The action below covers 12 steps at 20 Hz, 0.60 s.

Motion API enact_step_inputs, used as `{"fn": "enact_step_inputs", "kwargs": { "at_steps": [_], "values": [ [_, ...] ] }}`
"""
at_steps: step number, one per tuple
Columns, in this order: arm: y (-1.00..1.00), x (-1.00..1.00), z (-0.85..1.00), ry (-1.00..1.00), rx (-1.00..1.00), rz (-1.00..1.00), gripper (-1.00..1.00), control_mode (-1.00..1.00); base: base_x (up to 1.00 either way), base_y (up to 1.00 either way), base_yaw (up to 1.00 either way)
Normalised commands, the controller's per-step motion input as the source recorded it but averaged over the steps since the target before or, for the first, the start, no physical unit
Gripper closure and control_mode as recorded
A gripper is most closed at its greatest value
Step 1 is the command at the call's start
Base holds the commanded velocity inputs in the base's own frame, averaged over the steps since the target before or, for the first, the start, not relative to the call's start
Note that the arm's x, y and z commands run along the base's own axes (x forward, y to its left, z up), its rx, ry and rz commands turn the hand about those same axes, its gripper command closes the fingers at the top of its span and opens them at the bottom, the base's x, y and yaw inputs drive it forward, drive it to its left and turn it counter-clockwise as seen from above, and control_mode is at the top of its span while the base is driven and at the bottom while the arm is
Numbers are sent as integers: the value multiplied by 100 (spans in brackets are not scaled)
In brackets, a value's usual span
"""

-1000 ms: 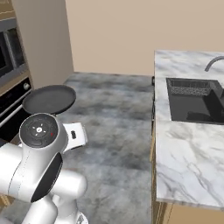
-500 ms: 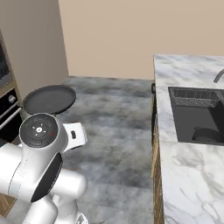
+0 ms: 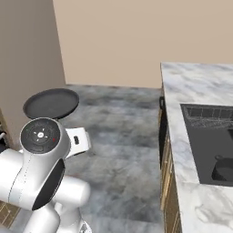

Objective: Move the pot and pan from the stove into the sink.

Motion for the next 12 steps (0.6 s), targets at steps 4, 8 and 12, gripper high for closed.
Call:
{"fn": "enact_step_inputs", "kwargs": {
  "at_steps": [4, 8, 12],
  "values": [
    [0, 0, 0, 0, 0, 0, 100, 100, 79, 40, -5],
    [0, 0, 0, 0, 0, 0, 100, 100, 77, 40, -5],
    [0, 0, 0, 0, 0, 0, 100, 100, 74, 39, -6]
  ]
}}
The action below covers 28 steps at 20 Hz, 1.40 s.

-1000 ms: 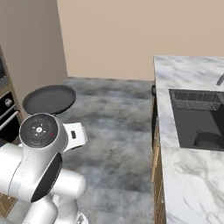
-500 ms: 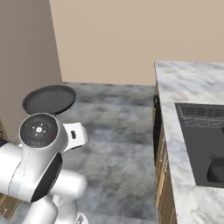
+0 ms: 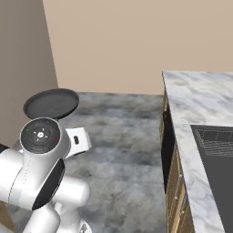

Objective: Move the pot and pan from the stove into the sink.

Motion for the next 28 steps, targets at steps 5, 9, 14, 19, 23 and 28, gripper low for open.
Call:
{"fn": "enact_step_inputs", "kwargs": {
  "at_steps": [5, 9, 14, 19, 23, 28],
  "values": [
    [0, 0, 0, 0, 0, 0, 100, 100, 61, 31, -7],
    [0, 0, 0, 0, 0, 0, 100, 100, 18, 9, -3],
    [0, 0, 0, 0, 0, 0, 100, 100, 0, -10, -9],
    [0, 0, 0, 0, 0, 0, 100, 100, 4, -17, -35],
    [0, 0, 0, 0, 0, 0, 100, 100, 8, -19, -42],
    [0, 0, 0, 0, 0, 0, 100, 100, 13, -15, -43]
  ]
}}
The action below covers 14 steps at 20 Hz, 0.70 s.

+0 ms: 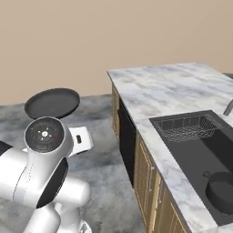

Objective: Move the pot and pan from the stove into the sink.

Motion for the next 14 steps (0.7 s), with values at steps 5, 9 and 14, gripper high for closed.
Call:
{"fn": "enact_step_inputs", "kwargs": {
  "at_steps": [5, 9, 14],
  "values": [
    [0, 0, 0, 0, 0, 0, 100, 100, 12, -12, -42],
    [0, 0, 0, 0, 0, 0, 100, 100, 12, -12, -41],
    [0, 0, 0, 0, 0, 0, 100, 100, 10, -11, -40]
  ]
}}
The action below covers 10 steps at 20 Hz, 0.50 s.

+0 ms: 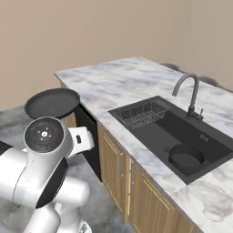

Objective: Move the pot and pan from the stove into the sink.

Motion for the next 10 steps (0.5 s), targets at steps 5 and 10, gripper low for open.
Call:
{"fn": "enact_step_inputs", "kwargs": {
  "at_steps": [5, 10],
  "values": [
    [0, 0, 0, 0, 0, 0, 100, 100, 7, -8, -39],
    [0, 0, 0, 0, 0, 0, 100, 100, 6, -8, -39]
  ]
}}
